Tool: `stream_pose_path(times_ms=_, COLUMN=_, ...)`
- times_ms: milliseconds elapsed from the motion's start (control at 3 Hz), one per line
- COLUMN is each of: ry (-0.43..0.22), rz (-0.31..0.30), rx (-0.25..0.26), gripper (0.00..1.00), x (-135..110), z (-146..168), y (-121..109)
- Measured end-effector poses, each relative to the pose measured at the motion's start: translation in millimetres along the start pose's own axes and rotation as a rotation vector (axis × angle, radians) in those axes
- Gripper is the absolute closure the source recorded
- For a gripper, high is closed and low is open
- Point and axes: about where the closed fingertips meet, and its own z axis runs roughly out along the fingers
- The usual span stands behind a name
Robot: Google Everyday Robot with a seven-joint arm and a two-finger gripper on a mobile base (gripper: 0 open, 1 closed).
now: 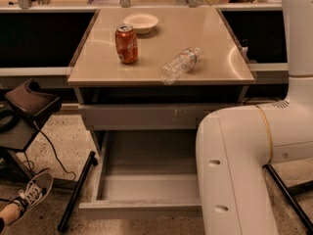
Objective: Place blue plastic bottle into middle drawer
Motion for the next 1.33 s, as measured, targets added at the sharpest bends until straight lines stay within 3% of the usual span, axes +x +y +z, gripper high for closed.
stream_pose_path(times_ms=333, ry=-0.017, rz=0.0, rx=0.011, gripper=1.0, x=-5, z=5, y=-3)
stream_pose_path(times_ms=667, ry=-0.077, rz=-0.054, rx=-0.117, gripper=1.0, x=-45, z=-11, y=30)
stream_pose_path(times_ms=1000, ry=-0.147, rz=-0.093, rx=-0.222, gripper=1.0, x=-93, z=-65, y=64)
stream_pose_path(times_ms=1333, ry=-0.156, rz=-0.142, rx=-0.348, gripper=1.0, x=-89, z=-73, y=91)
